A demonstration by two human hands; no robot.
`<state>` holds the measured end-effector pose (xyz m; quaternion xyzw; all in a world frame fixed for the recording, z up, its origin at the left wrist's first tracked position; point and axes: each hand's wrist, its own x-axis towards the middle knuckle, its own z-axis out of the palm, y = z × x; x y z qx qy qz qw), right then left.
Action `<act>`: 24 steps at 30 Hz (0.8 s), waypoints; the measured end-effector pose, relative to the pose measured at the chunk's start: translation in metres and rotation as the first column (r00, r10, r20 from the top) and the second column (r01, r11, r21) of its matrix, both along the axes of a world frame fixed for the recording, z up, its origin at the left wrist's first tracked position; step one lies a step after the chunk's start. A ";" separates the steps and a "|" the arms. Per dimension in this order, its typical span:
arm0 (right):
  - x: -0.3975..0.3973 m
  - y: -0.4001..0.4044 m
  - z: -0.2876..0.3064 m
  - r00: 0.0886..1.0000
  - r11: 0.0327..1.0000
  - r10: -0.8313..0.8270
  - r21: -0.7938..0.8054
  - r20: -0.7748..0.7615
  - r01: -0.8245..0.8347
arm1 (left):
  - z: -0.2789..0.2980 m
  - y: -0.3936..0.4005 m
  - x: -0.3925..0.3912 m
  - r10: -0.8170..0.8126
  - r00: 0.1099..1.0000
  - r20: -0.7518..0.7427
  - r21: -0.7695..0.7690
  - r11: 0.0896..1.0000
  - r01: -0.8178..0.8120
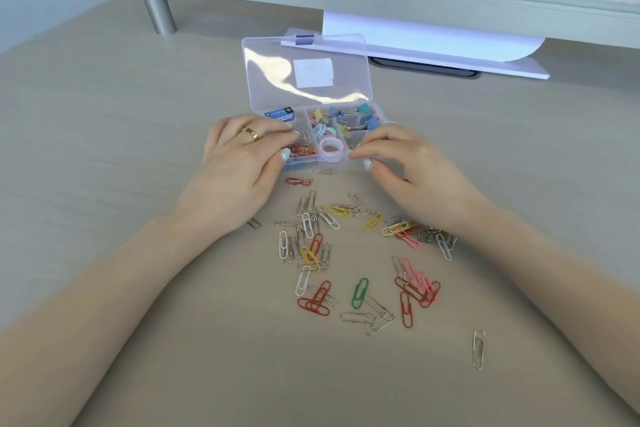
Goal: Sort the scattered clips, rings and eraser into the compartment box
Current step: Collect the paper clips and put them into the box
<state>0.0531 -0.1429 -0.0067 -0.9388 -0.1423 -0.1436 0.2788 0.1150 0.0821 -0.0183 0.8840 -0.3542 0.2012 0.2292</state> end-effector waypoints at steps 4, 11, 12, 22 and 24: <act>-0.033 -0.018 -0.001 0.990 0.994 -0.099 0.023 -0.105 0.102 | 0.009 -0.003 -0.018 -0.081 0.995 -0.060 -0.016 0.997 0.081; -0.083 -0.028 -0.012 0.945 0.947 -0.133 -0.319 -0.298 0.032 | -0.005 -0.013 -0.052 -0.132 0.914 -0.385 0.350 0.895 0.277; -0.085 -0.025 -0.011 0.943 0.941 -0.115 -0.340 -0.313 0.002 | -0.005 -0.014 -0.054 -0.145 0.908 -0.393 0.378 0.874 0.304; -0.107 -0.020 -0.007 0.977 0.963 -0.185 -0.217 -0.106 0.158 | 0.012 0.002 -0.047 -0.213 0.857 -0.469 0.288 0.881 0.376; -0.112 -0.022 -0.010 0.959 0.937 -0.265 -0.263 -0.102 0.231 | 0.012 0.008 -0.048 -0.162 0.856 -0.491 0.318 0.881 0.349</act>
